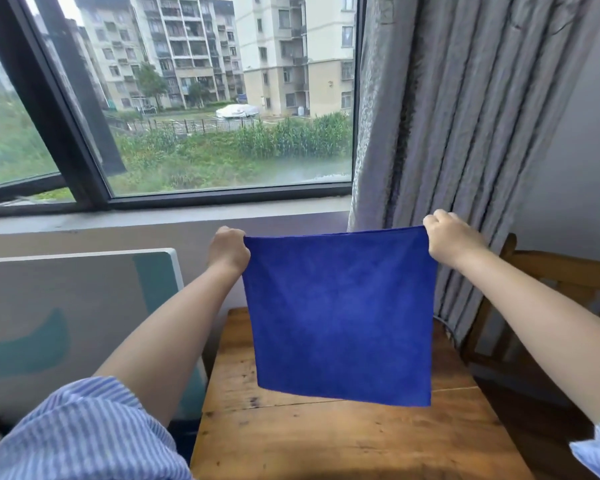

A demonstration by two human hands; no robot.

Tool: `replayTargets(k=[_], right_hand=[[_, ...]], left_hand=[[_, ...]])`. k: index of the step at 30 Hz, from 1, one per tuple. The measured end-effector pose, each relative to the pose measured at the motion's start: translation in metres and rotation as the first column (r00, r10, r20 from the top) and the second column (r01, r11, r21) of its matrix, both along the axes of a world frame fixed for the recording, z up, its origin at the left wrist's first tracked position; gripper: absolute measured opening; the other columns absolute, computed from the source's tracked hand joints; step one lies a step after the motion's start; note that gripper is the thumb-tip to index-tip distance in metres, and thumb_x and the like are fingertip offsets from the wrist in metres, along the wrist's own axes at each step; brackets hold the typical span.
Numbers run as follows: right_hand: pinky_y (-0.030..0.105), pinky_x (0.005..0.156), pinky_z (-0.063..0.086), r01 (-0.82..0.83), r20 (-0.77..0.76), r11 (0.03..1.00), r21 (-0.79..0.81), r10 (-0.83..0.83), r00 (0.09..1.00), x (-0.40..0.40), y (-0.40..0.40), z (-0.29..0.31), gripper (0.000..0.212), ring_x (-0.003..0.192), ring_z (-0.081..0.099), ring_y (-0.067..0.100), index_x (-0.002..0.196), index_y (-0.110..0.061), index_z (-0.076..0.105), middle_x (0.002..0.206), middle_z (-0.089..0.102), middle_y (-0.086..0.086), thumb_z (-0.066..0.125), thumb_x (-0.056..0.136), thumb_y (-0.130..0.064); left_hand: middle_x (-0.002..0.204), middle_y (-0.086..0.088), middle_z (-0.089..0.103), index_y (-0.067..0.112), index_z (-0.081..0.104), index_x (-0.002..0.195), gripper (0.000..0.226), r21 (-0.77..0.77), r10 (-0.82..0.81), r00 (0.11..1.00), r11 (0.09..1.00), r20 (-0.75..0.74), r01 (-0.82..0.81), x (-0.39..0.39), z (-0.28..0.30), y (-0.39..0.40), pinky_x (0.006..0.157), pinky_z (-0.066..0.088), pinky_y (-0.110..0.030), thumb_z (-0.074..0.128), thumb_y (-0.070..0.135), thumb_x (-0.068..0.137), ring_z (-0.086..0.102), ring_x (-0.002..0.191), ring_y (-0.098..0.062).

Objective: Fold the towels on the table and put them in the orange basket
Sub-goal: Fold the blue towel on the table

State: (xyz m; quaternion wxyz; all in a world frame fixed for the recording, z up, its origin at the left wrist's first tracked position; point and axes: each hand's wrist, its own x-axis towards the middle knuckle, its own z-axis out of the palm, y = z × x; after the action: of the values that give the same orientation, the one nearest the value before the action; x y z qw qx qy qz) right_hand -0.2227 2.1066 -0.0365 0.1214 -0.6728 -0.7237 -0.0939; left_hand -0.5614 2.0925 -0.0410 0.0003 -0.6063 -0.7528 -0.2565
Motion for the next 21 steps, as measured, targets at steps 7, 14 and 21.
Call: replayTargets(k=[7,14,21], right_hand=[[0.035,0.072,0.038,0.043,-0.091,0.991,-0.126,-0.054,0.994,-0.022,0.033,-0.016,0.022,0.101,0.053,0.038,0.099,0.002,0.048,0.112,0.05,0.022,0.032,0.085,0.007],[0.037,0.073,0.037,0.05,-0.229,0.995,0.085,-0.03,0.973,-0.047,0.066,-0.023,0.03,0.108,0.045,0.038,0.108,0.006,0.051,0.116,0.047,0.026,0.032,0.085,0.011],[0.042,0.07,0.04,-0.092,-0.265,0.972,0.216,0.149,0.953,-0.058,0.053,-0.076,0.024,0.104,0.047,0.04,0.105,0.009,0.057,0.109,0.054,0.028,0.04,0.089,0.003]], left_hand=[[0.105,-0.017,0.065,0.0,0.068,0.097,0.031,-0.074,0.164,0.954,0.986,0.252,-0.15,-0.003,-0.014,0.023,0.079,0.045,-0.032,0.042,-0.009,0.082,0.057,0.101,-0.033],[0.123,-0.022,0.051,-0.002,0.061,0.111,0.033,0.13,0.133,0.91,0.971,0.393,-0.198,-0.019,-0.015,0.043,0.091,0.04,-0.031,0.033,0.0,0.092,0.051,0.11,-0.034],[0.118,-0.023,0.056,-0.004,0.062,0.107,0.031,0.126,0.114,0.936,0.978,0.333,-0.164,-0.049,-0.06,0.025,0.089,0.035,-0.026,0.037,-0.001,0.09,0.05,0.11,-0.033]])
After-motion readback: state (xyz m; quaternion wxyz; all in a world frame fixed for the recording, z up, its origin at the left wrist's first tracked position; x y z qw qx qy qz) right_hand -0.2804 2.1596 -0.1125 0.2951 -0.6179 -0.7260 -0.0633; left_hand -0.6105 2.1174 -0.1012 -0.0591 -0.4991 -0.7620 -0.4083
